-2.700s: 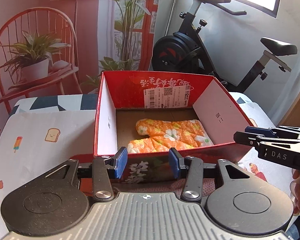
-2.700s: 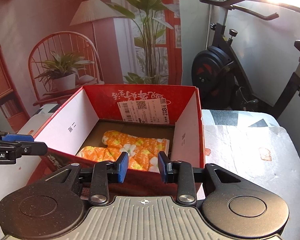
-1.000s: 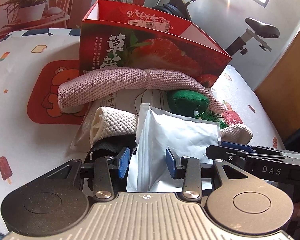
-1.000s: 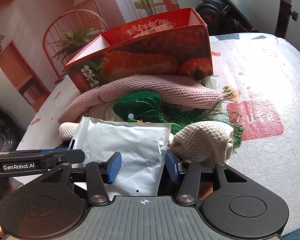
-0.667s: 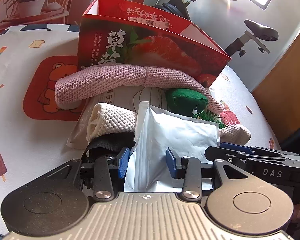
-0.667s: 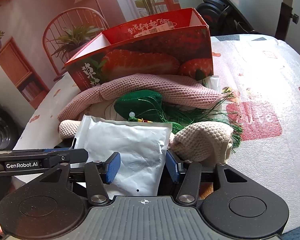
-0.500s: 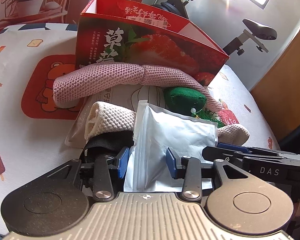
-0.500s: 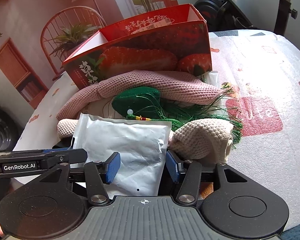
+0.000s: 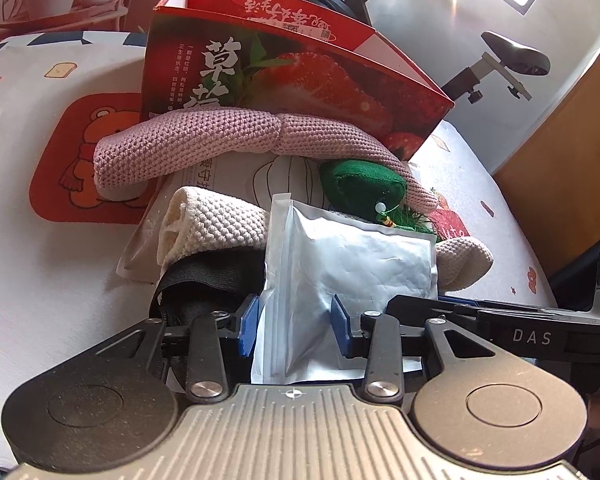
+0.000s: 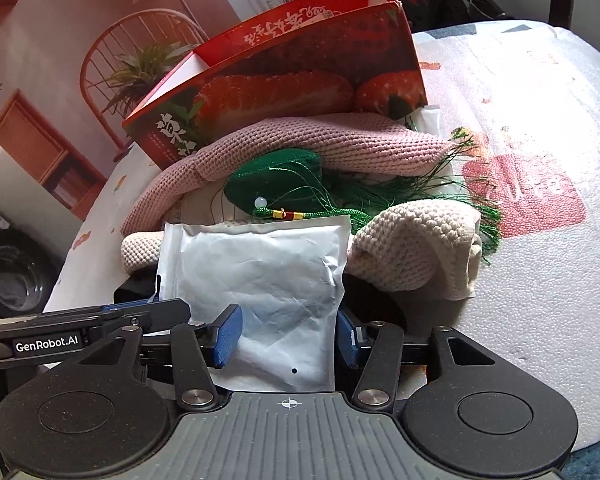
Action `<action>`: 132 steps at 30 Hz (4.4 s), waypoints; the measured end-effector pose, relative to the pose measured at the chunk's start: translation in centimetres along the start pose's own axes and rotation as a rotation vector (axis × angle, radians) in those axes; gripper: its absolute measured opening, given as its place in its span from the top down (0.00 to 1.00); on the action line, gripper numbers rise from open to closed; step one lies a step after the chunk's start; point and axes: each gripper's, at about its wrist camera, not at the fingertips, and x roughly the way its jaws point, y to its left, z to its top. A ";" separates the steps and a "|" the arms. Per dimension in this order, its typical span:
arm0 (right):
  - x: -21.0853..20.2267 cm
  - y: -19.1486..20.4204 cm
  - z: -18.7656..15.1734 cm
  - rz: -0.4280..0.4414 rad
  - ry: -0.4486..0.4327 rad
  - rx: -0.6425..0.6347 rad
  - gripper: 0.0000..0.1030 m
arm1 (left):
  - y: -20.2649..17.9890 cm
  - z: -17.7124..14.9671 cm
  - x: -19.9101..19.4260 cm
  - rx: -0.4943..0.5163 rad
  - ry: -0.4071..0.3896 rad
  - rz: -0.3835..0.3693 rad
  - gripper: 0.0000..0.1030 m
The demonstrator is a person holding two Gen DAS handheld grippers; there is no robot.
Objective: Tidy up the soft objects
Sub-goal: 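Close both tools on the white padded packet on the pile, then carry the white packet into the red box and open both tools, then withdraw both tools from the box back toward the pile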
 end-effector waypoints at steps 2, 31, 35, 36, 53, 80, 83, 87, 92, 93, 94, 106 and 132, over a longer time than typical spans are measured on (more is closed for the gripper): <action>0.1 0.0 0.0 0.000 0.000 0.000 0.55 | 0.0 0.0 0.1 -0.003 0.000 -0.002 0.60; -0.5 0.9 -0.2 -0.039 -0.013 -0.087 0.69 | -0.3 1.5 1.0 0.042 0.025 -0.016 0.57; -0.4 0.7 -0.2 -0.042 -0.018 -0.086 0.70 | -0.5 1.9 1.5 0.050 0.028 -0.027 0.54; -0.3 0.7 -0.2 -0.045 -0.018 -0.090 0.70 | -0.7 1.7 1.5 0.058 0.027 -0.023 0.54; -2.4 2.7 -0.1 -0.028 -0.089 -0.202 0.87 | -0.9 0.2 -1.4 0.082 -0.066 -0.011 0.78; 0.2 6.4 20.0 0.080 -0.311 -0.357 0.86 | -1.2 17.2 -2.9 0.115 -0.357 0.061 0.71; 2.3 6.2 21.6 0.076 -0.297 -0.344 0.86 | -1.0 18.6 -1.4 0.117 -0.333 0.089 0.69; 5.4 5.8 22.7 0.056 -0.244 -0.343 0.85 | 0.0 19.8 0.9 0.121 -0.277 0.124 0.68; 8.5 5.4 22.9 0.041 -0.162 -0.324 0.84 | 1.7 20.1 3.0 0.089 -0.206 0.141 0.68; 9.0 5.3 22.9 0.040 -0.147 -0.320 0.83 | 1.9 20.1 3.2 0.086 -0.192 0.145 0.68; 9.4 5.2 22.9 0.040 -0.133 -0.313 0.83 | 2.2 20.0 3.5 0.084 -0.180 0.148 0.68; 11.0 4.8 22.1 -0.034 -0.073 -0.268 0.67 | 2.4 19.6 3.8 0.104 -0.151 0.162 0.51; -2.9 3.2 11.7 -0.110 -0.300 -0.305 0.07 | -0.4 8.8 -6.0 0.140 -0.238 0.135 0.16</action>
